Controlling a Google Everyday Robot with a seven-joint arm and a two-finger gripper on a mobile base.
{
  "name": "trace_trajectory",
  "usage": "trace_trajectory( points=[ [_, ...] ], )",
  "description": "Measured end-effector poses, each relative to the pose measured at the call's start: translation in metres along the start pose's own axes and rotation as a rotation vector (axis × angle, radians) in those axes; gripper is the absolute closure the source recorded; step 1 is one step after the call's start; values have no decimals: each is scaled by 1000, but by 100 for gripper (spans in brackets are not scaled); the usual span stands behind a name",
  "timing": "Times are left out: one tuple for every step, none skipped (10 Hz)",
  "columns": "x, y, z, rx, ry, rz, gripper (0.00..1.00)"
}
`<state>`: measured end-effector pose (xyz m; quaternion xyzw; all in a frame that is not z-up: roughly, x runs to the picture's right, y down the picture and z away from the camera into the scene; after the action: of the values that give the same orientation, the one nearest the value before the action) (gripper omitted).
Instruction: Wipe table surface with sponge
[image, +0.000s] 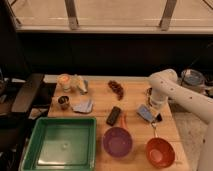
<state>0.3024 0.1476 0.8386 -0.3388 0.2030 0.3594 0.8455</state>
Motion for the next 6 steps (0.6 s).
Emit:
trace_trajectory(
  points=[
    [-10, 3, -1, 9, 1, -15, 100],
    [-20, 10, -1, 9, 0, -31, 100],
    [-33, 22, 0, 6, -3, -58, 100],
    [-44, 34, 2, 1, -4, -88, 100],
    [-47, 42, 5, -6, -3, -104, 100],
    [-47, 47, 7, -11, 1, -111, 100]
  ],
)
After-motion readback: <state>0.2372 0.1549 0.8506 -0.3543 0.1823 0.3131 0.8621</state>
